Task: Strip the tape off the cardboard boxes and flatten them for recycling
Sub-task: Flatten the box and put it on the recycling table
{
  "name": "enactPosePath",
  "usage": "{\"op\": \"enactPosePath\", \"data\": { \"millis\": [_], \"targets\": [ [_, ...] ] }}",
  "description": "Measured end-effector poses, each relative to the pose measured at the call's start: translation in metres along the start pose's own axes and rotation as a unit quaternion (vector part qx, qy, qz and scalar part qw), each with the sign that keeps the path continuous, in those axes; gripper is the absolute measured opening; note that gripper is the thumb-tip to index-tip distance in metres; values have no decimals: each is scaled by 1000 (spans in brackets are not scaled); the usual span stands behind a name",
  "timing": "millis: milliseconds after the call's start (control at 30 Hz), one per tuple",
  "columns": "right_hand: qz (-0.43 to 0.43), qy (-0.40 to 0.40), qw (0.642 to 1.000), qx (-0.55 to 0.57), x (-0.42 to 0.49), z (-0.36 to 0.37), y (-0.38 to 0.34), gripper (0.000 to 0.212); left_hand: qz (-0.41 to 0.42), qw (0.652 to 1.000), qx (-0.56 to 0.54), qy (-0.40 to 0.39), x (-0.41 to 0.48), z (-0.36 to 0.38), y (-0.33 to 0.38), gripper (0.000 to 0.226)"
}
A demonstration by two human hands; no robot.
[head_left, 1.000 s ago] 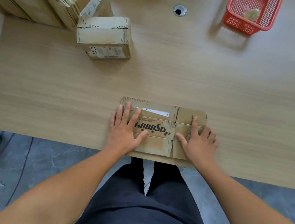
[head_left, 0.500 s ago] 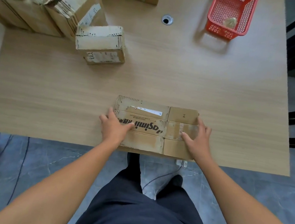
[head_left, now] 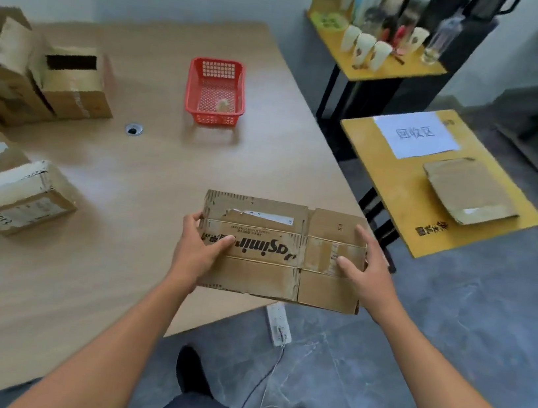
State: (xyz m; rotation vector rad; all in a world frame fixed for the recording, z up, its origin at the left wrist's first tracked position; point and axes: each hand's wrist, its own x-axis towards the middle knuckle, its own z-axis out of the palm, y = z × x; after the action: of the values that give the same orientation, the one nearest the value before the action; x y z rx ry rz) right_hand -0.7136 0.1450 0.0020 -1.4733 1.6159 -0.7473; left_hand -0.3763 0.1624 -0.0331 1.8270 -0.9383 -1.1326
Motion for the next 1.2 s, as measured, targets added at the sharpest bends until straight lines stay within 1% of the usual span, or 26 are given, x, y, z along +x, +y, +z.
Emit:
{"op": "enactPosePath", "data": {
  "millis": [200, 333, 400, 500, 567, 600, 667, 733, 867, 933, 1033, 1200],
  "targets": [
    [4, 48, 992, 114, -39, -130, 63, 72, 66, 997, -25, -42, -43, 116, 78, 68],
    [-5, 127, 981, 146, -62, -196, 102, 68, 106, 986, -55, -119, -72, 183, 109, 49],
    [-6, 160, 970, 180, -74, -225, 116, 68, 121, 977, -76, -160, -86, 209, 117, 48],
    [6, 192, 951, 243, -89, -261, 135, 75, 106, 968, -116, -195, -106, 247, 120, 47],
    [23, 208, 938, 276, -94, -276, 146, 79, 80, 966, -133, -207, -113, 269, 120, 36],
    [28, 216, 934, 284, -95, -283, 152, 75, 72, 965, -131, -215, -114, 280, 122, 31],
    [29, 229, 930, 287, -97, -296, 164, 58, 59, 961, -121, -241, -114, 302, 125, 26],
    [39, 246, 923, 293, -98, -306, 175, 44, 43, 955, -117, -268, -111, 321, 129, 28],
    [76, 261, 910, 313, -88, -330, 196, 26, 31, 946, -102, -305, -98, 364, 138, 29],
    [100, 263, 906, 315, -75, -345, 206, 21, 28, 944, -99, -312, -87, 389, 141, 26],
    [116, 264, 911, 296, -41, -371, 219, 19, 27, 946, -96, -309, -64, 429, 150, 21],
    [135, 220, 939, 230, 41, -420, 232, 18, 26, 956, -96, -277, -17, 491, 164, 19]
  ]
}}
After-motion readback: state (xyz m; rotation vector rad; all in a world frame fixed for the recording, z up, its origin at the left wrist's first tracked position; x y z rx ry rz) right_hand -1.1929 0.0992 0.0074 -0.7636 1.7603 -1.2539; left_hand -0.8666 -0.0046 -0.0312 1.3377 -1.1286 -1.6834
